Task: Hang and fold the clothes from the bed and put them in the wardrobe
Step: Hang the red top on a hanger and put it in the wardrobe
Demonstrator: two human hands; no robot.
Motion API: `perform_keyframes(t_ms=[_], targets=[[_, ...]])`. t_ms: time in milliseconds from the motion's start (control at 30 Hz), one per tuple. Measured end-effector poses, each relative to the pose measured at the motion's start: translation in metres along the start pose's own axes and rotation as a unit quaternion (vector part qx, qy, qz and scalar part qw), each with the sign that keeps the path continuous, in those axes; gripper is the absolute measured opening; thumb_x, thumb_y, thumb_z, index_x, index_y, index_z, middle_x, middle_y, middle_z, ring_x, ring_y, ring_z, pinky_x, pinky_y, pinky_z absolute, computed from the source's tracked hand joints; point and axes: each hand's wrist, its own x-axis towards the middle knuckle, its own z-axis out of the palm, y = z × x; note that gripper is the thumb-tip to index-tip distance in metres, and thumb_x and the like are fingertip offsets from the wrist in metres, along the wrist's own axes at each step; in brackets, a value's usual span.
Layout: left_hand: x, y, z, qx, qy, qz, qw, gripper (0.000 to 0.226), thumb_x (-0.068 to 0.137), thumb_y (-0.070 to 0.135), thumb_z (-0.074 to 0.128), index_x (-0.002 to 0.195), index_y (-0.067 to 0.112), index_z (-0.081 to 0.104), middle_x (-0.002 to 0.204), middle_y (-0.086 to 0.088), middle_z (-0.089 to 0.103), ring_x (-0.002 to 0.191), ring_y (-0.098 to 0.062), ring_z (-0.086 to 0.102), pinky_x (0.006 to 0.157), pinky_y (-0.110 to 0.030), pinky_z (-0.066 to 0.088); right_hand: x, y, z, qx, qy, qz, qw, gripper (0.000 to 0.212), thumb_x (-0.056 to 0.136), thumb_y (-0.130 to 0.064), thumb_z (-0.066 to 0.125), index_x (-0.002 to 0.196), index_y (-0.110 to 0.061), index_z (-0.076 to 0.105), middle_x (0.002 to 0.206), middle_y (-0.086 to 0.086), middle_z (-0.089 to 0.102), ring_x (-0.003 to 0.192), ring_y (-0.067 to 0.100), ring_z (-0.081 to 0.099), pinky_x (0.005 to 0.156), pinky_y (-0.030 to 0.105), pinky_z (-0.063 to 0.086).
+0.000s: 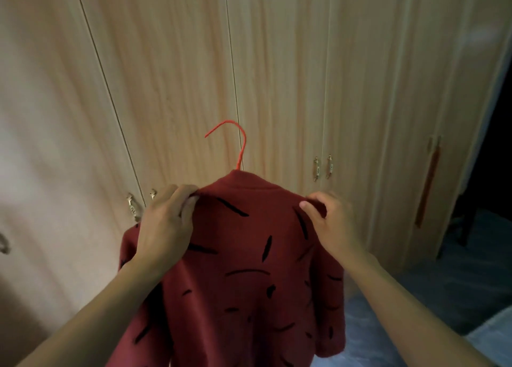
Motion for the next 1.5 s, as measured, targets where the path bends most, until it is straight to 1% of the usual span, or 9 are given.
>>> perform_keyframes(t_ms=[433,633,767,867,1000,1167,1300,1400,1500], targets=[[-0.001,-0.059,-0.062,0.004,-0.001,0.050,0.999,0.020,0.097,0.013,0.053,0.104,0.005,0.070,0.077,-0.002,0.056,0.070,-0.020,0.054,0.067,-0.032,0.044,0.019,-0.050,0.029,0.162,-0.119,-0.095,0.975,0.016,0.096,-0.017,0.062,0.087,-0.025,0.073,0.076,-0.002,0.059,0.072,0.017,0.057,0.068,0.030,0.045],[0.006,-0.076,-0.087,-0.015,0.021,0.056,0.998,0.020,0.098,0.011,0.053,0.106,0.004,0.070,0.078,0.000,0.053,0.070,-0.013,0.050,0.067,-0.020,0.041,0.036,-0.098,0.040,0.167,-0.165,-0.124,0.964,0.016,0.095,-0.023,0.061,0.089,-0.021,0.076,0.074,0.001,0.057,0.070,0.019,0.054,0.068,0.030,0.042],[0.010,-0.081,-0.098,-0.027,0.016,0.074,0.997,0.022,0.098,0.013,0.052,0.106,0.004,0.070,0.077,-0.002,0.053,0.070,-0.018,0.053,0.064,-0.031,0.044,0.042,-0.130,0.051,0.179,-0.179,-0.144,0.956,0.025,0.094,-0.010,0.063,0.081,-0.030,0.071,0.072,-0.011,0.057,0.067,0.006,0.051,0.067,0.017,0.039],[0.006,-0.084,-0.096,-0.036,0.003,0.081,0.996,0.022,0.099,0.014,0.051,0.107,0.005,0.070,0.076,0.001,0.052,0.069,-0.017,0.052,0.062,-0.033,0.045,0.047,-0.151,0.068,0.174,-0.188,-0.159,0.953,0.016,0.094,-0.007,0.063,0.084,-0.013,0.074,0.075,-0.007,0.060,0.071,0.008,0.056,0.069,0.018,0.041],[-0.002,-0.094,-0.090,-0.056,0.006,0.048,0.997,0.019,0.098,0.014,0.052,0.104,0.010,0.070,0.073,0.002,0.049,0.065,-0.017,0.051,0.061,-0.031,0.043,0.049,-0.166,0.087,0.169,-0.175,-0.181,0.953,0.015,0.093,-0.006,0.064,0.094,-0.012,0.077,0.082,-0.006,0.065,0.080,0.010,0.063,0.075,0.014,0.043],[-0.009,-0.106,-0.091,-0.062,0.054,-0.006,0.997,0.017,0.093,0.008,0.056,0.100,0.006,0.072,0.073,0.000,0.056,0.066,-0.010,0.051,0.064,-0.015,0.039,0.048,-0.169,0.104,0.083,-0.090,-0.156,0.980,0.015,0.090,-0.033,0.069,0.086,-0.021,0.076,0.079,-0.012,0.064,0.078,0.007,0.060,0.069,0.020,0.042],[-0.008,-0.112,-0.098,-0.054,0.071,-0.014,0.996,0.014,0.093,-0.001,0.061,0.100,0.004,0.072,0.075,-0.003,0.061,0.068,-0.013,0.054,0.066,-0.015,0.039,0.045,-0.163,0.105,-0.037,-0.060,-0.066,0.995,0.064,0.080,-0.077,0.049,0.065,-0.016,0.057,0.064,-0.002,0.054,0.063,0.015,0.053,0.058,0.035,0.043],[-0.004,-0.114,-0.100,-0.046,0.077,-0.018,0.996,0.017,0.091,-0.005,0.062,0.101,0.004,0.073,0.077,-0.003,0.064,0.070,-0.011,0.055,0.069,-0.013,0.040,0.043,-0.163,0.101,-0.091,-0.094,-0.070,0.989,0.071,0.083,-0.079,0.037,0.069,-0.012,0.057,0.066,0.001,0.056,0.063,0.017,0.054,0.059,0.031,0.042],[-0.002,-0.121,-0.098,-0.039,0.080,-0.022,0.996,0.016,0.092,-0.003,0.062,0.101,0.003,0.073,0.080,-0.002,0.064,0.072,-0.009,0.055,0.072,-0.012,0.041,0.045,-0.155,0.094,-0.006,-0.146,-0.072,0.987,0.047,0.091,-0.059,0.052,0.080,-0.015,0.064,0.076,0.000,0.061,0.072,0.015,0.056,0.066,0.028,0.044]])
